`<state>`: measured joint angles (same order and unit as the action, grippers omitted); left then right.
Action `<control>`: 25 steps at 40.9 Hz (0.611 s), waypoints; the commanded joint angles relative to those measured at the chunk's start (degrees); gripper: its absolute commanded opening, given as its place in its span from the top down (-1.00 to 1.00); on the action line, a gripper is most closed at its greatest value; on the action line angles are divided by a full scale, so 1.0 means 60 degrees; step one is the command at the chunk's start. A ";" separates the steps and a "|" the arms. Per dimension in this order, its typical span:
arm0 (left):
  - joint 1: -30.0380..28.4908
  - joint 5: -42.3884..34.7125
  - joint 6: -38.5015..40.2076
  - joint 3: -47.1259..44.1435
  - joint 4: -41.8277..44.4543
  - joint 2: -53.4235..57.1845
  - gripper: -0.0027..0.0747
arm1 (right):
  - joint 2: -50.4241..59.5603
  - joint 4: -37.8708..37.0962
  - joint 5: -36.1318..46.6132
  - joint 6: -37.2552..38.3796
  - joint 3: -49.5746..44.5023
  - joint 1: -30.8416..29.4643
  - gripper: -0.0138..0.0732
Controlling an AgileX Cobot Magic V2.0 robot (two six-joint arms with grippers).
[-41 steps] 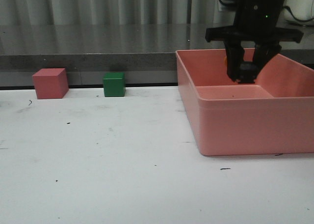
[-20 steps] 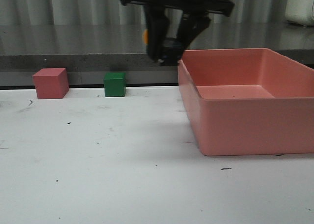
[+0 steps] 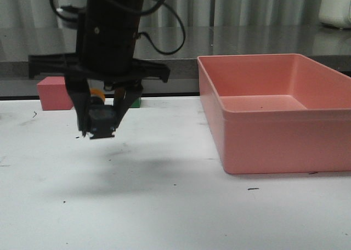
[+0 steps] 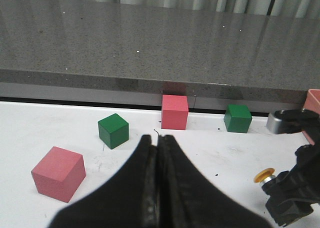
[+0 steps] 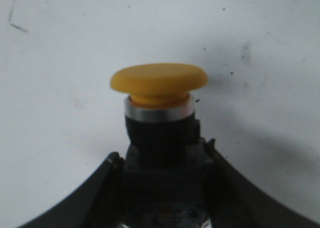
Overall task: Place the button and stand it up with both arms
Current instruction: 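Lift the button out of the bin and carry it toward the red cube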
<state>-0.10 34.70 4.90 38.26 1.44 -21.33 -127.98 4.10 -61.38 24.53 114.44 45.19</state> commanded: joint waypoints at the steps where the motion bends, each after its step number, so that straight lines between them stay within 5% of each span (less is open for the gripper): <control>1: 0.0071 -0.0790 0.0075 0.0254 0.0011 -0.0153 0.98 | 0.0070 -0.0017 -0.0213 0.0439 0.0805 0.0000 0.12; 20: 0.0071 -0.0790 0.0075 0.0254 0.0011 -0.0153 0.98 | -0.0910 -0.0083 0.0026 0.3270 0.1353 0.0000 0.11; 25: 0.0071 -0.0790 0.0075 0.0254 0.0011 -0.0153 0.98 | -0.0942 -0.0083 0.0013 0.3365 0.1353 0.0000 -0.05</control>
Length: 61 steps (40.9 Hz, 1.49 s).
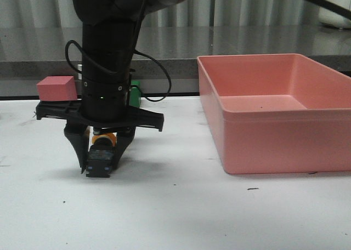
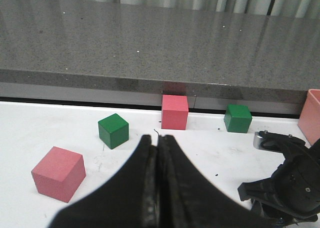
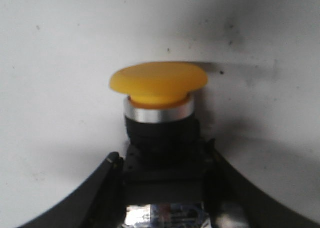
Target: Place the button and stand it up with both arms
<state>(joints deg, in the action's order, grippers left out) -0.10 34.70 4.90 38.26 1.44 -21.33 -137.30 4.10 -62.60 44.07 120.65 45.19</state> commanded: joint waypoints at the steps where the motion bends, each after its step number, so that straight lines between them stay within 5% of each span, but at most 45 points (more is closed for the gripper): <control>1: 0.0071 -0.0790 0.0075 0.0254 0.0011 -0.0153 0.98 | 0.0612 -0.0083 0.0228 0.0108 0.0318 0.0000 -0.10; 6: 0.0071 -0.0790 0.0075 0.0254 0.0011 -0.0153 0.98 | 0.0643 -0.0083 0.0249 0.0108 0.0318 0.0000 -0.35; 13: 0.0071 -0.0790 0.0075 0.0254 0.0011 -0.0153 0.98 | 0.0818 -0.0104 0.0233 0.0009 0.0326 0.0000 -0.38; 38: 0.0071 -0.0790 0.0075 0.0254 0.0011 -0.0153 0.98 | 0.4804 -0.0856 -0.0703 -0.6667 0.0155 0.0007 -0.36; 61: 0.0071 -0.0790 0.0075 0.0254 0.0011 -0.0153 0.98 | 1.0297 -0.0791 0.1057 -0.7647 -0.5267 0.0007 -0.36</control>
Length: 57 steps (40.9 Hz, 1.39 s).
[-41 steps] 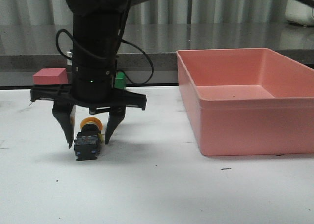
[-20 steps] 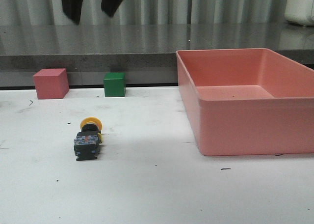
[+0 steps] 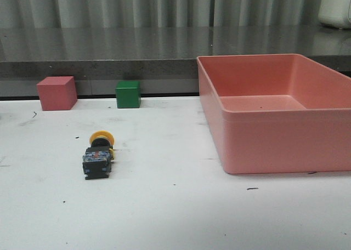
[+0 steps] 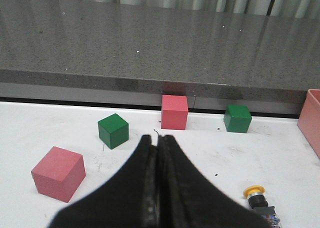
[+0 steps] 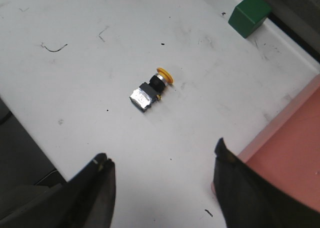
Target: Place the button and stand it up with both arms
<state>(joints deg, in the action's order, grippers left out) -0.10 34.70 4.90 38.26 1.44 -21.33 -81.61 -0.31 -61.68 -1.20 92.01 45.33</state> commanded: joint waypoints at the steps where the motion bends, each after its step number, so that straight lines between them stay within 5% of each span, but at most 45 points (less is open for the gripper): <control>1: 0.0071 -0.0790 0.0075 0.0254 0.0011 -0.0153 0.98 | 0.1214 -0.0057 0.1018 -0.0101 -0.0715 -0.0015 -0.36; 30: 0.0071 -0.0807 0.0075 0.0254 0.0011 -0.0153 0.98 | 0.7686 -0.0057 0.3394 -0.0101 -0.7034 -0.0015 -0.36; 57: 0.0071 -0.1044 0.0075 0.0254 0.0011 -0.0153 0.98 | 0.9261 -0.0057 0.3330 -0.0101 -0.8560 -0.0015 -0.36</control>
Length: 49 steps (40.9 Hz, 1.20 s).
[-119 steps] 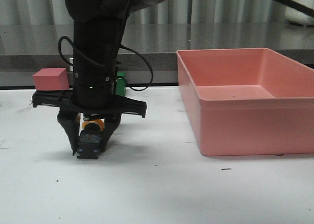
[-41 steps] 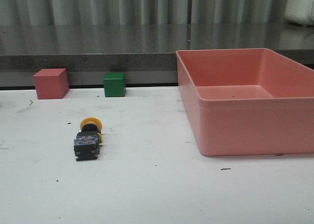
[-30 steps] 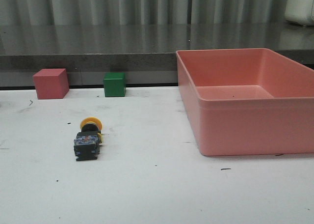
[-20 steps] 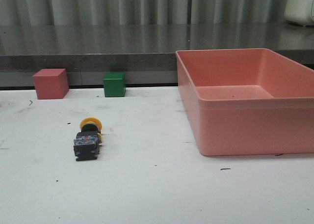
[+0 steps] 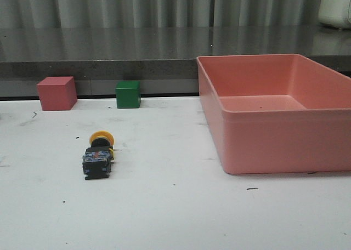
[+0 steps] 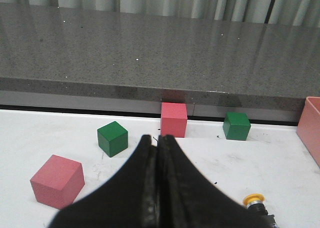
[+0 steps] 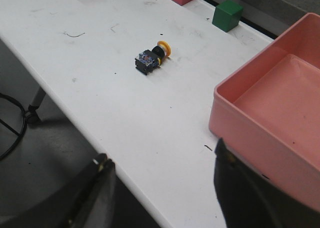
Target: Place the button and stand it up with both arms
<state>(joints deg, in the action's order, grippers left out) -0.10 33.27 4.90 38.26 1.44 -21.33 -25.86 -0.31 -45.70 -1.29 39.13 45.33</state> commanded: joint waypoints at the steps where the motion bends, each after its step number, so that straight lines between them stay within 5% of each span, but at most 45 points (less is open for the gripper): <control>1: 0.0071 -0.0805 0.0075 0.0254 0.0011 -0.0153 0.98 | -0.0032 -0.0057 0.0666 -0.0087 0.0252 -0.0015 -0.36; 26: 0.0071 0.0094 0.0075 0.1159 0.0193 -0.1656 0.96 | -0.0032 -0.0057 0.0666 -0.0087 0.0252 -0.0015 -0.36; 30: 0.0071 0.0294 0.0075 0.1504 0.0260 -0.2222 0.73 | -0.0032 -0.0057 0.0666 -0.0087 0.0252 -0.0015 -0.36; 39: 0.0071 0.0603 0.0058 0.2105 0.0260 -0.3602 -0.15 | -0.0032 -0.0057 0.0666 -0.0087 0.0252 -0.0015 -0.36; 49: 0.0534 0.1505 0.0039 0.2961 0.0260 -0.5452 -0.32 | -0.0032 -0.0057 0.0666 -0.0087 0.0252 -0.0015 -0.36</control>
<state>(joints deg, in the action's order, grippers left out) 1.34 44.61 4.90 52.96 2.98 -51.06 -25.86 -0.31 -45.70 -1.29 39.13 45.33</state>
